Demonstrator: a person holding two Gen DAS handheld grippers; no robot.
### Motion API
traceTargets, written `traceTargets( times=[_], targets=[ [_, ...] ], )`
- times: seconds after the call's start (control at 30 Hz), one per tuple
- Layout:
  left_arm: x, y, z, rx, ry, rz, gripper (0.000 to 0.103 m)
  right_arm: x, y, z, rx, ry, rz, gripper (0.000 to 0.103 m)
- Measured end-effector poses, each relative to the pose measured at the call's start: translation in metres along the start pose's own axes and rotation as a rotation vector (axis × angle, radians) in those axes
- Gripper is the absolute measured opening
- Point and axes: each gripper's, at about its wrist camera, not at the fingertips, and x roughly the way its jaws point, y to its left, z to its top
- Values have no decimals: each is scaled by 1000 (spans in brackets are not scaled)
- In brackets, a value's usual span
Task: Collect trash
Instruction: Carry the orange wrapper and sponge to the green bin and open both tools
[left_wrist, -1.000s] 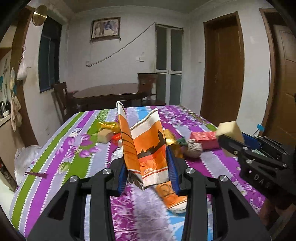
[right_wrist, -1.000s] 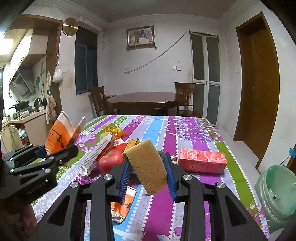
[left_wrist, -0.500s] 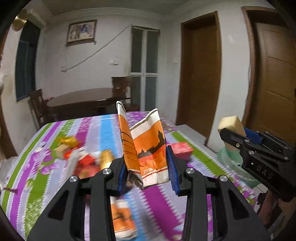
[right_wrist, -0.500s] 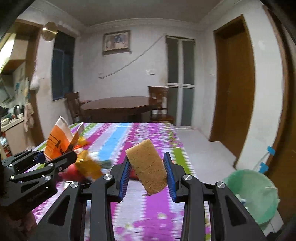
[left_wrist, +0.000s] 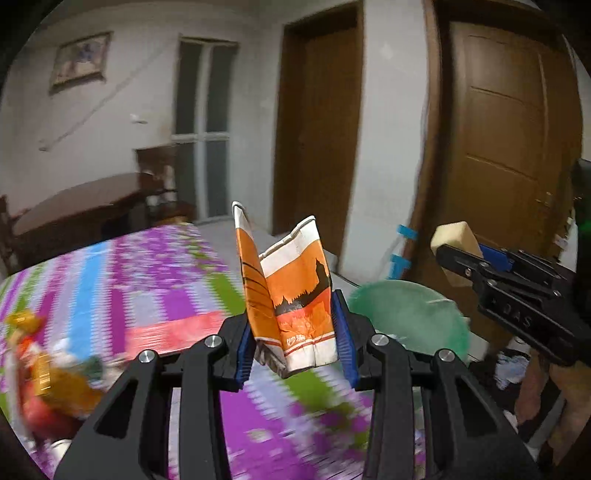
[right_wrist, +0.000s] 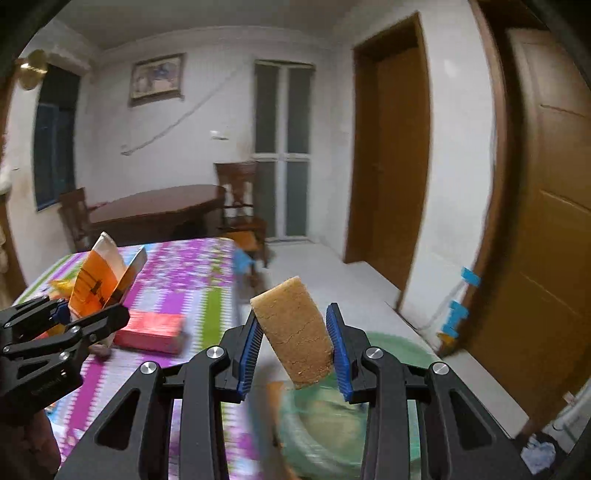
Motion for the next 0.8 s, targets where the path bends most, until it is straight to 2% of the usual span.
traceTargets(
  times=[0.13, 0.33, 0.47, 0.73, 0.8],
  targets=[
    [47, -39, 6, 16, 83, -103, 36, 30, -60, -5, 38, 89, -47, 36],
    [122, -78, 1, 24, 255, -215, 36, 88, -128, -29, 101, 249, -46, 36],
    [160, -91, -11, 43, 336, -229, 36, 122, -150, -52, 126, 323, -28, 36],
    [187, -98, -28, 40, 395, -211, 38, 138, -157, -82, 147, 345, -15, 36],
    [188, -98, -25, 41, 397, -206, 40, 143, -156, -82, 145, 347, -9, 43]
  ],
)
